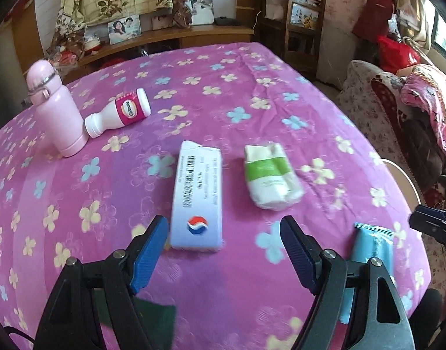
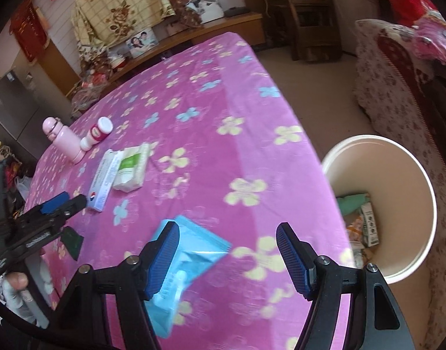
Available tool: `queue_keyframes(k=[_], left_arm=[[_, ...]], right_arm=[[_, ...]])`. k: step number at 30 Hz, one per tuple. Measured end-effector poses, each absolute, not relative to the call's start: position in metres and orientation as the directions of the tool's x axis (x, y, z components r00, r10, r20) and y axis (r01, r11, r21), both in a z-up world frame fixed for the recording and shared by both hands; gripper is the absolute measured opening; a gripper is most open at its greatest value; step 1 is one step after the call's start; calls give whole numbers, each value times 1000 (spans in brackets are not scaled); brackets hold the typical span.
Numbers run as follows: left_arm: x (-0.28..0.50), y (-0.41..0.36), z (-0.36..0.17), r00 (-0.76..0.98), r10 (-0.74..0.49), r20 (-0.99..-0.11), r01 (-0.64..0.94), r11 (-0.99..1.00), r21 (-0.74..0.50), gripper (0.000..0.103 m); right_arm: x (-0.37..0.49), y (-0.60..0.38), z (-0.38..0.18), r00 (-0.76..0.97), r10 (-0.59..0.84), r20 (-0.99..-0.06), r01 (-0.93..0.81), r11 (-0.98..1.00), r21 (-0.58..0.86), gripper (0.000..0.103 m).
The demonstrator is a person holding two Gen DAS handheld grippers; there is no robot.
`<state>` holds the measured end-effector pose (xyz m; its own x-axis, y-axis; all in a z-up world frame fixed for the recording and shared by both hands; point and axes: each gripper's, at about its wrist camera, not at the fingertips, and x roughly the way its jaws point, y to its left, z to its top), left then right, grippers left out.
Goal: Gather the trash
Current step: 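Return to the table and grasp the white medicine box with the left gripper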
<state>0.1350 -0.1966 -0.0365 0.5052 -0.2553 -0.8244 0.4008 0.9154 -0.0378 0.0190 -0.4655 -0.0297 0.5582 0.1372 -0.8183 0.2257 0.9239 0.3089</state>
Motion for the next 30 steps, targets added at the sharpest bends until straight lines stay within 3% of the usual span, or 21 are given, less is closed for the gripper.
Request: queue_keyframes(k=[10,11,14,22,30], left_arm=[[193,-202,-71,464,-151,-873,337,941,17,80],[196,-199,-74,465,-134,-875,324,946,27,77],[200,-186,-77,455,-146,-878,310,951,2,48],[186,-139,-63,485,-156,-860,261,965,-27,48],[178,-129,-52,511,-168,-843,264,964,-32,48]], right_arm=[[55,-431,-32,538,174,-825,173,935,310,73],[59,-428,-33,536,177,-825,170,935,311,73],[75,-416,-35,532,190,-825,154,936,315,73],[138,-371,-51,512,234,-827,125,932,341,73],[187,-320,-71,471,122,-874,89,979,185,74]])
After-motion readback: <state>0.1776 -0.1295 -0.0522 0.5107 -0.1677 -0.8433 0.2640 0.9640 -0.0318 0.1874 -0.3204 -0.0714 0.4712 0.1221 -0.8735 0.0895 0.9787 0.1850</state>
